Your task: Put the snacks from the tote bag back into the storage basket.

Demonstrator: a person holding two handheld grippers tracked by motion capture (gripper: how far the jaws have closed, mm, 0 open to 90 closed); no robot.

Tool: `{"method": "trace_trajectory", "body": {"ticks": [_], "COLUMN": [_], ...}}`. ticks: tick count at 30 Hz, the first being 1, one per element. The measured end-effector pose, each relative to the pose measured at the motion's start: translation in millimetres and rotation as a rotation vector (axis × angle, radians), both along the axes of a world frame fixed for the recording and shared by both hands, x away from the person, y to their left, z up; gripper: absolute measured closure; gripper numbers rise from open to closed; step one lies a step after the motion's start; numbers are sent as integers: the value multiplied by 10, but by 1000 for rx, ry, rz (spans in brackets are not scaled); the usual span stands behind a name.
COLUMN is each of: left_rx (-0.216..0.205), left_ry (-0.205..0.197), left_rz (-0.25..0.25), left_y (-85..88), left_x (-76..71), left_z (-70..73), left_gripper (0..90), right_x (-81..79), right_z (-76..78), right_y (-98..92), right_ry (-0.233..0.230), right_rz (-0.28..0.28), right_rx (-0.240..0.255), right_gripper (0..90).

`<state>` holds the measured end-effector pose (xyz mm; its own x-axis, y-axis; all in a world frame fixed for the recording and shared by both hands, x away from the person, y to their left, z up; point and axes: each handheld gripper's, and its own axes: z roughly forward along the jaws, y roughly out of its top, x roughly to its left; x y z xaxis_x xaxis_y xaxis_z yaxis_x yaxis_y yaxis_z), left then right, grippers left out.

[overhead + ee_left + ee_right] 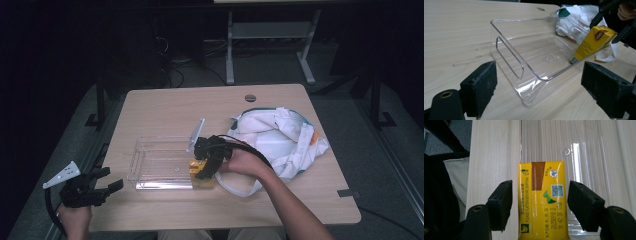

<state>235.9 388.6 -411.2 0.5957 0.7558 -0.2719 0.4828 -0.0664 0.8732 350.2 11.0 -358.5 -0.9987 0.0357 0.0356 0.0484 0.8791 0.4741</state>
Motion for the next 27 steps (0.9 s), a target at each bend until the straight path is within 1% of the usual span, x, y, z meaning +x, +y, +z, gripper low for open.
{"method": "trace_trajectory", "body": {"ticks": [3,6,11,21,27], "left_rx": [-3,-4,-4,-4,-3], "left_ry": [-1,-1,-1,-1,-1], "left_rz": [0,-1,-2,-2,-1], "left_y": [-4,-7,-7,-7,-6], "left_x": [1,3,4,3,1], "left_z": [0,-4,-4,-4,0], "left_gripper": [130,130,130,130,130], "right_x": [6,11,7,13,16], "right_z": [3,10,34,99,142], "right_y": [-11,-23,-45,-116,-174], "right_ry": [9,-2,-4,4,-8], "right_rz": [-1,-3,-7,-25,-33], "right_rx": [8,13,23,49,52], "right_gripper": [329,322,324,316,315]}}
